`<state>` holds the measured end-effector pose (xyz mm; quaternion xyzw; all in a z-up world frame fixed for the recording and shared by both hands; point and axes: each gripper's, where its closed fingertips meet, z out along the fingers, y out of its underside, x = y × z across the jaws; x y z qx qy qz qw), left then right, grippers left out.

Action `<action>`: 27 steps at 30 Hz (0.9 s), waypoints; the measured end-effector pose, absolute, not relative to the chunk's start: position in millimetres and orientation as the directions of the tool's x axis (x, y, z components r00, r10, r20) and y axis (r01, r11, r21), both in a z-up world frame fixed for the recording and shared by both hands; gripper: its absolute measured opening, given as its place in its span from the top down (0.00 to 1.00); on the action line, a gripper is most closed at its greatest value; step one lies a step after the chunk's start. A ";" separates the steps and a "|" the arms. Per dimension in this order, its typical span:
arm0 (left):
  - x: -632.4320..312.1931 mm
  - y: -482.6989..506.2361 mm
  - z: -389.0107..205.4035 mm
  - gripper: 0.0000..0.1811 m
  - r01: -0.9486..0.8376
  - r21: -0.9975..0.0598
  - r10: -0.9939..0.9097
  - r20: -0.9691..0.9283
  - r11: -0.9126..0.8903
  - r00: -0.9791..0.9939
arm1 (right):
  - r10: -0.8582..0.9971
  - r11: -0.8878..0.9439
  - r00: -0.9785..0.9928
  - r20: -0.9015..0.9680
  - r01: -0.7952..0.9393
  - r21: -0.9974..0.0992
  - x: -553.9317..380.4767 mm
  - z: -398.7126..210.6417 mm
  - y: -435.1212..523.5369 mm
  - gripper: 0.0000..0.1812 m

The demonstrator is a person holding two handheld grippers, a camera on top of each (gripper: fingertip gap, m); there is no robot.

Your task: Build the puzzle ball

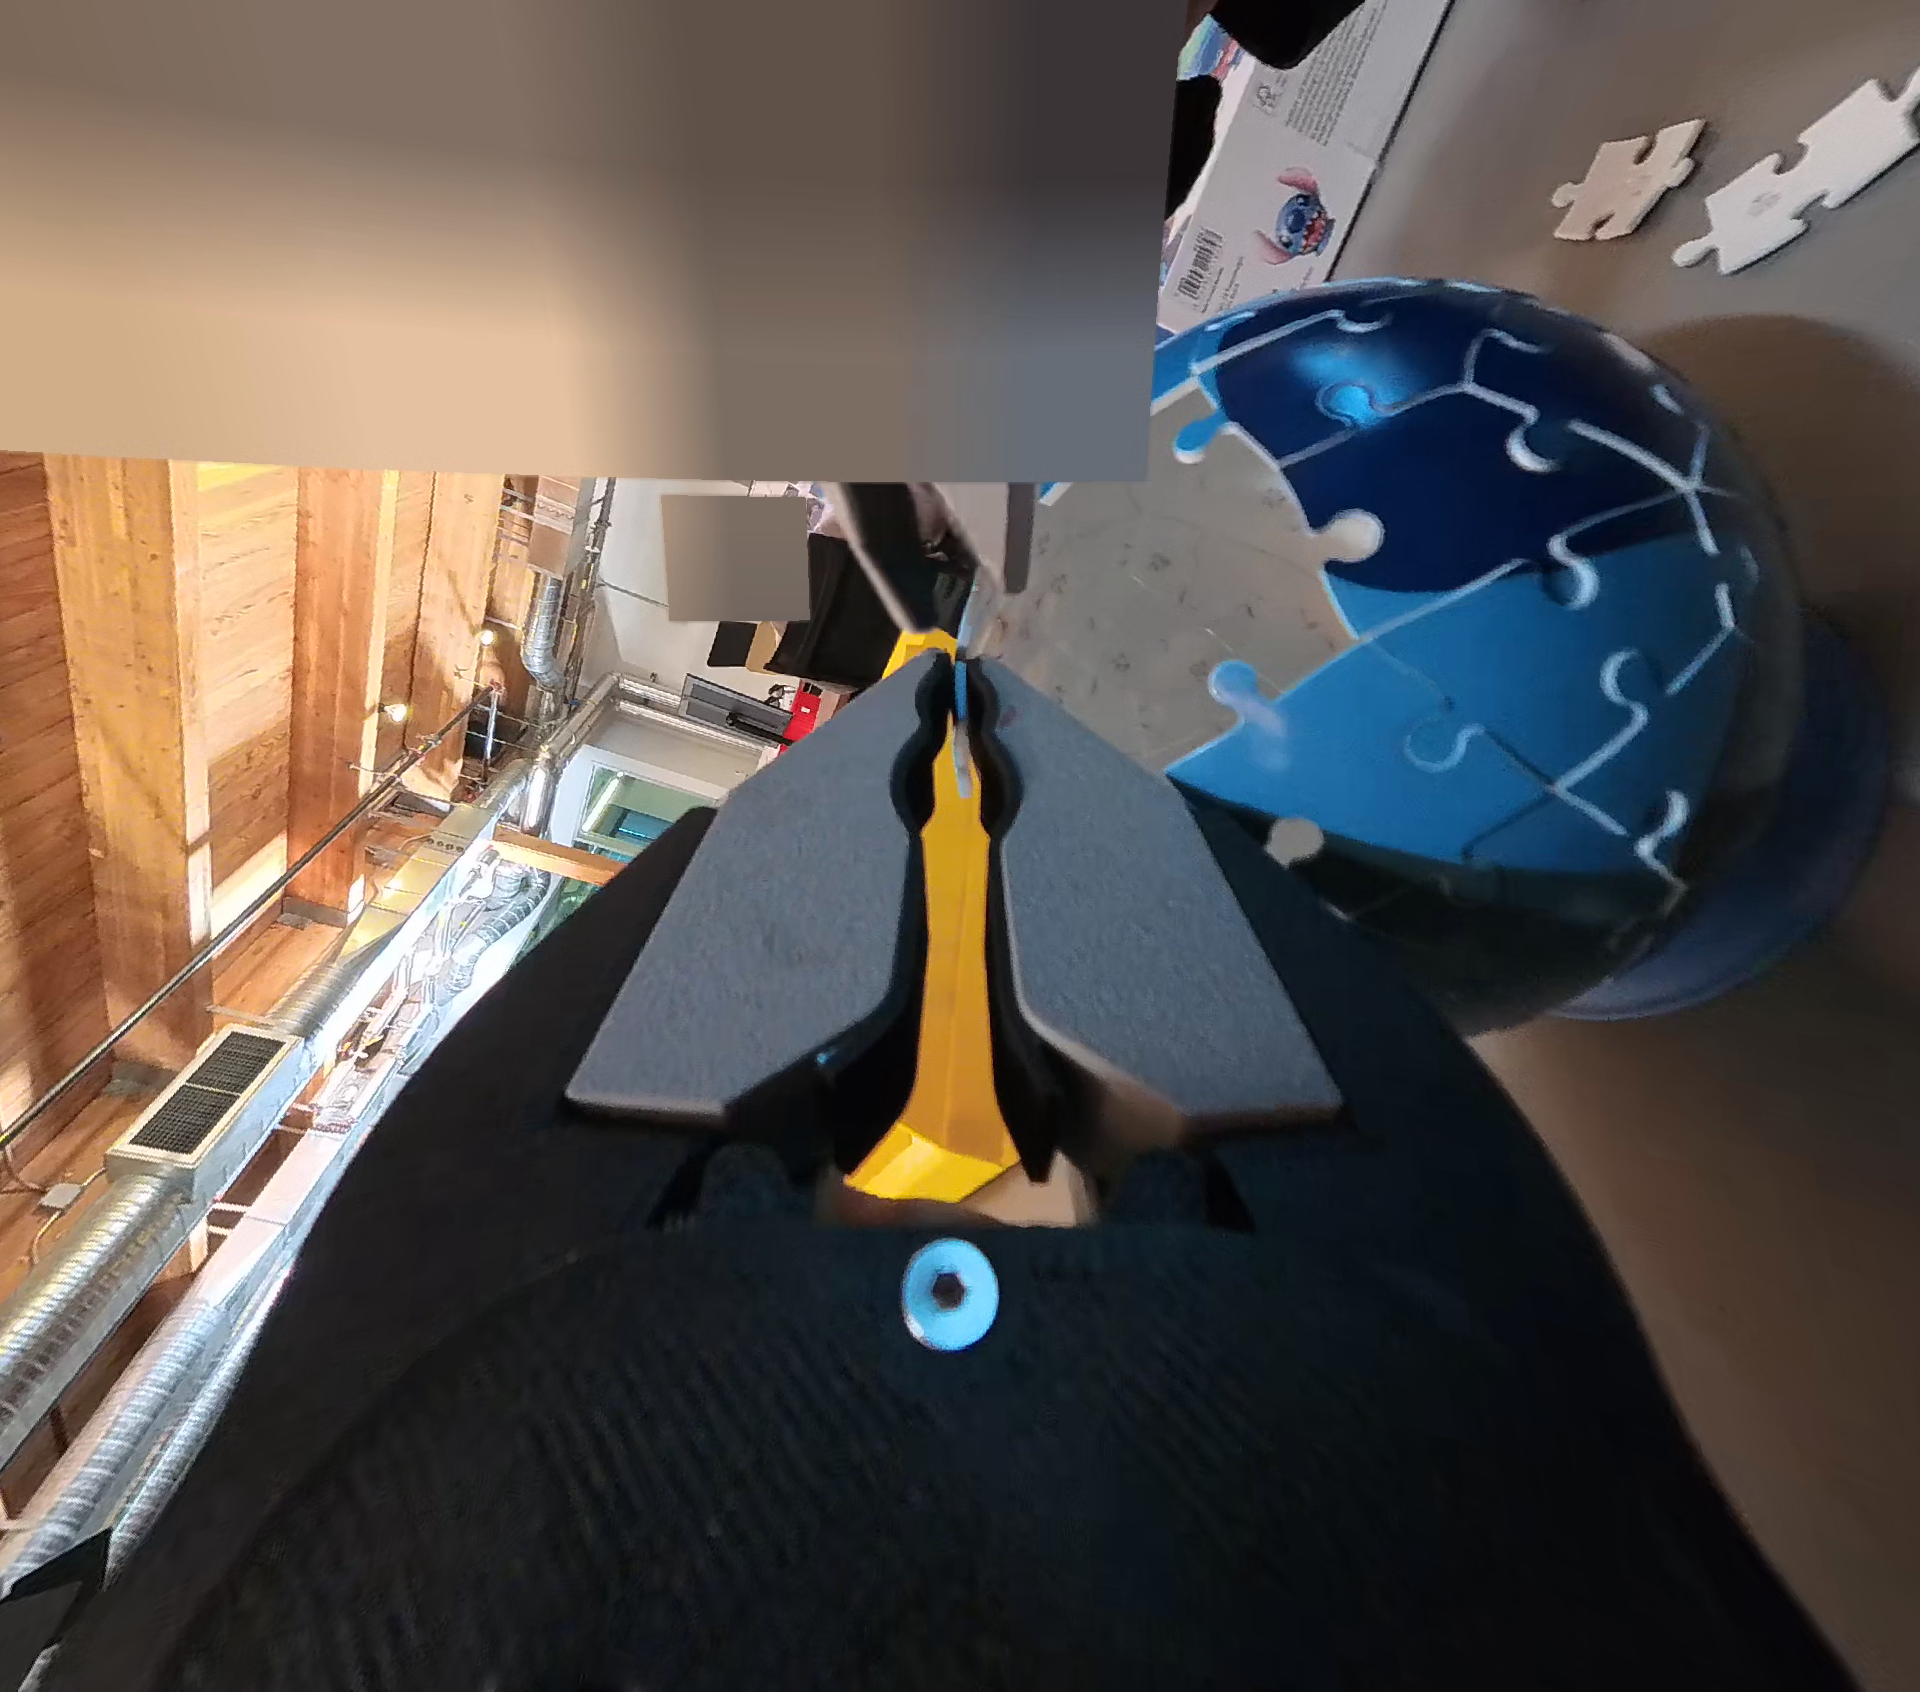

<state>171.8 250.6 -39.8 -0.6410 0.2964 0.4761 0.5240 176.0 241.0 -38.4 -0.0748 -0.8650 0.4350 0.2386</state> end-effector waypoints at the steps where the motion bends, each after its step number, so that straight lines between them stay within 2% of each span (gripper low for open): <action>1: 171.8 250.4 -39.8 1.00 -0.879 -0.391 0.120 -0.920 -0.274 0.372 | 0.336 0.602 -0.879 0.338 -0.075 -0.795 177.1 -37.1 240.4 0.87; 4: 171.8 250.2 -39.5 1.00 -0.874 -0.404 0.126 -0.915 -0.269 0.384 | 0.328 0.598 -0.884 0.333 -0.078 -0.797 178.7 -36.0 240.9 0.87; 7: 168.7 248.4 -34.6 0.89 -0.870 -0.411 0.155 -0.911 -0.271 0.382 | 0.327 0.595 -0.884 0.334 -0.081 -0.799 179.0 -34.4 242.4 0.87; 11: 169.2 247.1 -35.0 0.87 -0.867 -0.425 0.142 -0.905 -0.261 0.401 | 0.330 0.574 -0.891 0.312 -0.073 -0.815 179.6 -31.7 242.7 0.88; 21: 171.9 234.7 -42.1 0.72 -0.846 -0.471 0.092 -0.881 -0.250 0.464 | 0.363 0.523 -0.886 0.290 -0.064 -0.850 180.3 -15.3 253.9 0.88; 27: 171.0 217.6 -35.0 0.73 -0.792 -0.580 0.057 -0.812 -0.191 0.581 | 0.413 0.514 -0.861 0.296 -0.048 -0.856 181.5 -1.4 264.8 0.88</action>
